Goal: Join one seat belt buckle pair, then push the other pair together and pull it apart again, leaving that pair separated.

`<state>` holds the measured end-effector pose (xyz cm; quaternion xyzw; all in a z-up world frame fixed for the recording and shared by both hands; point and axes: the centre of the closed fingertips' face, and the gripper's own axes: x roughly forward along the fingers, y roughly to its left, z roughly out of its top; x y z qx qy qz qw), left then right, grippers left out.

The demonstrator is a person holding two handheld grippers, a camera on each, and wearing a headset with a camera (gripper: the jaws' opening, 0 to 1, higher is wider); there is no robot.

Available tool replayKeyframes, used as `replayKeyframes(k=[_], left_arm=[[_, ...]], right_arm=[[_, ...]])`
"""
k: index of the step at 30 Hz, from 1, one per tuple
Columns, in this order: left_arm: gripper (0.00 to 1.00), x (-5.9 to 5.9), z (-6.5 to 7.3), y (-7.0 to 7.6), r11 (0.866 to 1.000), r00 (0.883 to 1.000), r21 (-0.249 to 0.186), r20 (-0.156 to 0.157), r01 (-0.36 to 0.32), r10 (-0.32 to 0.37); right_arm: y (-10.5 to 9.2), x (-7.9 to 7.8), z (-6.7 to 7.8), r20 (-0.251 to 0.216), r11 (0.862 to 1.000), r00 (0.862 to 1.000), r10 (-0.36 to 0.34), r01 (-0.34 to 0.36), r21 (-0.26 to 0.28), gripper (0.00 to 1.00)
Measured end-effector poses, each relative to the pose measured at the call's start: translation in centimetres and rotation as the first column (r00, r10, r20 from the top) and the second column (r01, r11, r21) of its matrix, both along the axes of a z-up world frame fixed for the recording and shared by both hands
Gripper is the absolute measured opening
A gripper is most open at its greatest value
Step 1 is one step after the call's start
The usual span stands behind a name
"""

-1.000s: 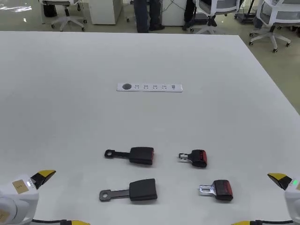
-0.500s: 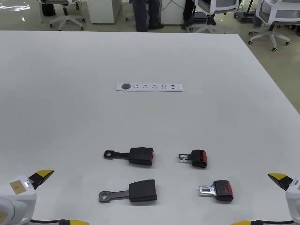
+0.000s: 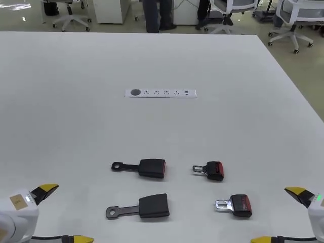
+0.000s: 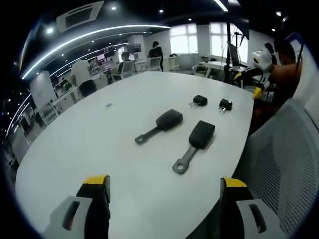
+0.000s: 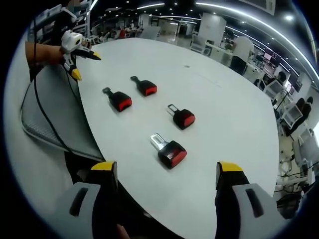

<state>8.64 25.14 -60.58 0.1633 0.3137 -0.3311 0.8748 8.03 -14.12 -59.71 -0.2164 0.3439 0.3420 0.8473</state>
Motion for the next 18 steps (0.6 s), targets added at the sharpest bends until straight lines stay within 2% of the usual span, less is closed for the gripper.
replayKeyframes(k=[3, 6, 11, 18], left_arm=[[0.92, 0.1, 0.1, 0.5, 1.0, 1.0, 0.016, 0.014, 0.001, -0.001], [0.92, 0.3, 0.1, 1.1, 1.0, 1.0, 0.005, 0.009, -0.021, 0.021], [0.92, 0.3, -0.2, 1.6, 1.0, 1.0, 0.011, -0.001, -0.015, 0.015], [0.91, 0.0, -0.2, 0.8, 1.0, 1.0, 0.01, -0.009, 0.011, -0.011]], right_arm=[[0.0, 0.1, 0.0, 0.005, 1.0, 1.0, 0.009, -0.009, -0.001, 0.79], [0.0, 0.2, 0.1, 0.014, 1.0, 1.0, 0.019, -0.019, -0.004, 0.79], [0.1, 0.2, -0.1, 0.007, 1.0, 1.0, 0.021, -0.021, 0.002, 0.78], [0.5, 0.2, -0.4, 0.017, 0.999, 0.999, 0.051, -0.051, -0.004, 0.74]])
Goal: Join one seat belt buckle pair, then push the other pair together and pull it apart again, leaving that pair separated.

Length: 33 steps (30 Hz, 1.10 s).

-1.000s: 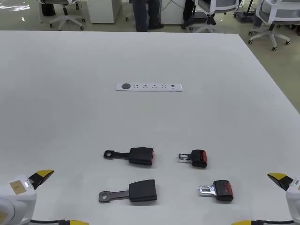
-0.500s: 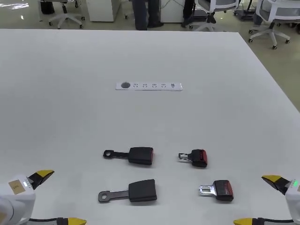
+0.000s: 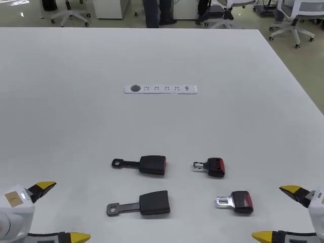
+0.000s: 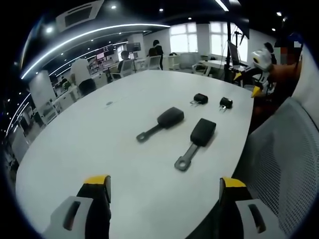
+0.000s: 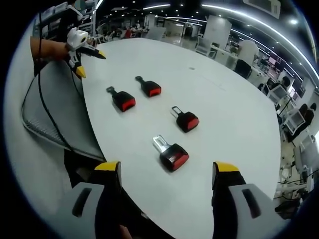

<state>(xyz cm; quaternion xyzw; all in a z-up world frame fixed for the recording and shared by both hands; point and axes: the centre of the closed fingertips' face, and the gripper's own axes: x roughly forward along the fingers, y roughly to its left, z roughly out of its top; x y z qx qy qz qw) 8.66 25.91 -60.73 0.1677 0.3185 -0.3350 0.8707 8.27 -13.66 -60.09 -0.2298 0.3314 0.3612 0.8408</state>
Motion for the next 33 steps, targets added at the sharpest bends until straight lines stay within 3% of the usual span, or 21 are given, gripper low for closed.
replayKeyframes(k=[8, 11, 20, 27, 33], left_arm=[[0.9, 0.0, -0.5, -0.9, 1.0, 1.0, 0.003, -0.011, 0.019, -0.019], [0.9, 0.0, -0.7, -1.3, 0.999, 0.999, 0.015, -0.013, 0.033, -0.033], [0.87, 0.1, -1.5, -1.5, 0.998, 0.998, 0.034, -0.027, 0.058, -0.057], [0.78, 0.1, -1.7, -2.9, 0.993, 0.992, 0.04, -0.061, 0.112, -0.109], [0.75, 0.7, -2.1, -3.7, 0.988, 0.988, 0.056, -0.063, 0.142, -0.139]], right_arm=[[0.0, 0.3, -0.1, -0.004, 1.0, 1.0, 0.017, -0.017, -0.014, 0.72], [-0.2, 0.4, -0.4, -0.033, 1.0, 0.999, 0.001, -0.001, -0.015, 0.73], [0.3, 0.7, -0.5, -0.025, 0.998, 0.999, 0.044, -0.045, -0.033, 0.67], [0.9, 0.9, -0.9, -0.023, 0.993, 0.994, 0.107, -0.108, -0.05, 0.63], [1.0, 1.1, -1.5, -0.032, 0.988, 0.99, 0.14, -0.142, -0.059, 0.58]])
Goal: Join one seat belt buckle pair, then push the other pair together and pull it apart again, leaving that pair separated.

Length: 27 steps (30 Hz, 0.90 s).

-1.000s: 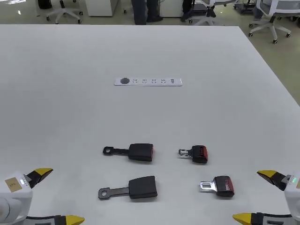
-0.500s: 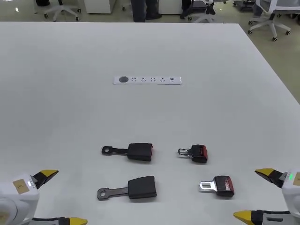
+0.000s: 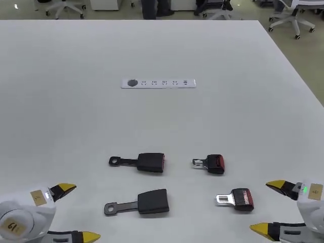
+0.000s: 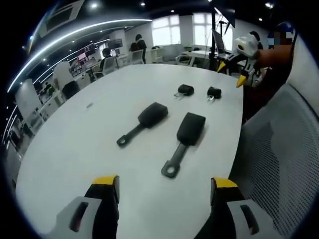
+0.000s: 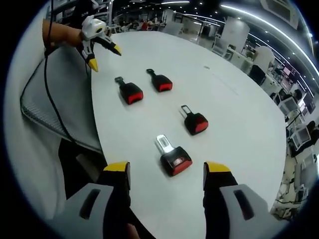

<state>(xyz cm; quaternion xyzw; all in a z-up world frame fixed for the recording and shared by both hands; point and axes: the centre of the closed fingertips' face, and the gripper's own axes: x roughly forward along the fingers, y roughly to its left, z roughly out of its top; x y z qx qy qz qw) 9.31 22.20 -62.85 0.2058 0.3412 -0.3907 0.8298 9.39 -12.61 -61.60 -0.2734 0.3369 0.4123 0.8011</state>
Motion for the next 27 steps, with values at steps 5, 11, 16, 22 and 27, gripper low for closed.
replayKeyframes(k=[5, 11, 16, 22, 27], left_arm=[[0.71, 0.4, 0.1, -1.5, 0.999, 0.999, 0.002, -0.003, 0.032, -0.032], [0.64, 0.7, 0.1, -4.0, 0.998, 0.998, -0.011, -0.015, 0.061, -0.061], [0.62, 0.5, -0.7, -6.4, 0.991, 0.991, 0.008, -0.018, 0.136, -0.136], [0.62, 1.3, -1.6, -7.7, 0.984, 0.984, 0.017, -0.023, 0.176, -0.176], [0.59, 1.6, -1.9, -8.7, 0.977, 0.977, 0.031, -0.035, 0.213, -0.212]], right_arm=[[0.2, 0.5, -0.5, -0.006, 1.0, 1.0, 0.025, -0.025, -0.005, 0.55], [0.3, 1.0, -0.7, -0.018, 0.999, 0.999, 0.049, -0.049, 0.002, 0.51], [0.8, 1.0, -1.3, -0.033, 0.996, 0.995, 0.089, -0.09, -0.015, 0.47], [1.1, 1.0, -3.2, -0.052, 0.989, 0.989, 0.135, -0.138, -0.052, 0.48], [1.2, 1.5, -3.8, -0.057, 0.984, 0.986, 0.159, -0.163, -0.072, 0.46]])
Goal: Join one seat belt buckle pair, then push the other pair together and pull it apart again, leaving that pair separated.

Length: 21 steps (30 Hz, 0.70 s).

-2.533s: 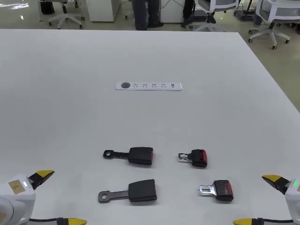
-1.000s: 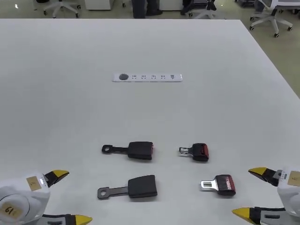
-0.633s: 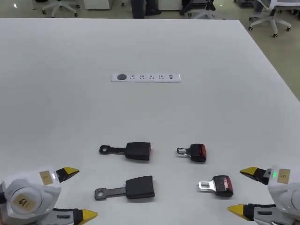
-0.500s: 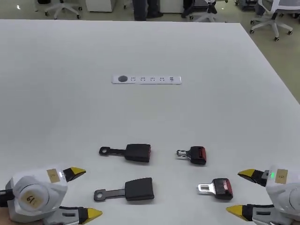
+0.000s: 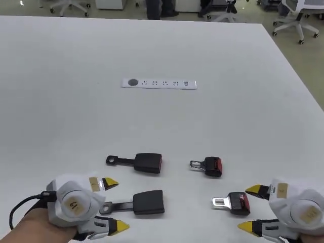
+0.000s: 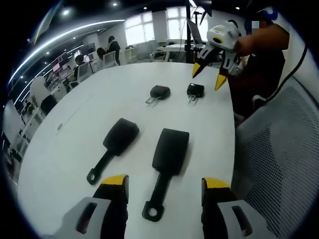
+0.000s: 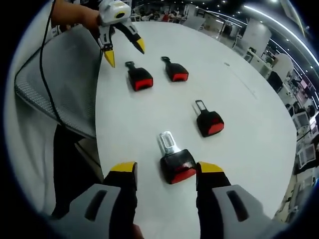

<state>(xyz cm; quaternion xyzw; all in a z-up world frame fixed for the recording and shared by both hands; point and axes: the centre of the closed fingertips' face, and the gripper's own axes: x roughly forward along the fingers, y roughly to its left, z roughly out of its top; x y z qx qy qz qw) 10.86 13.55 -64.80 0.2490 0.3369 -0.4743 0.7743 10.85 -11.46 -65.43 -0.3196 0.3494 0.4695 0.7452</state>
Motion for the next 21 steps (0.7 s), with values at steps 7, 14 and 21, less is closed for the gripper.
replayKeyframes(k=[7, 14, 21], left_arm=[[0.57, 0.8, -0.7, -1.3, 1.0, 1.0, 0.011, -0.012, 0.028, -0.028], [0.53, 1.4, -1.8, -2.5, 0.997, 0.998, 0.034, -0.031, 0.064, -0.063], [0.5, 1.5, -2.5, -3.4, 0.995, 0.994, 0.035, -0.061, 0.094, -0.092]], right_arm=[[0.2, 0.7, -0.8, -0.009, 0.999, 0.999, 0.041, -0.041, -0.024, 0.42], [-0.1, 1.4, -1.5, -0.023, 0.996, 0.997, 0.074, -0.075, -0.046, 0.4], [-0.7, 1.8, -2.6, -0.047, 0.993, 0.994, 0.101, -0.103, -0.06, 0.38]])
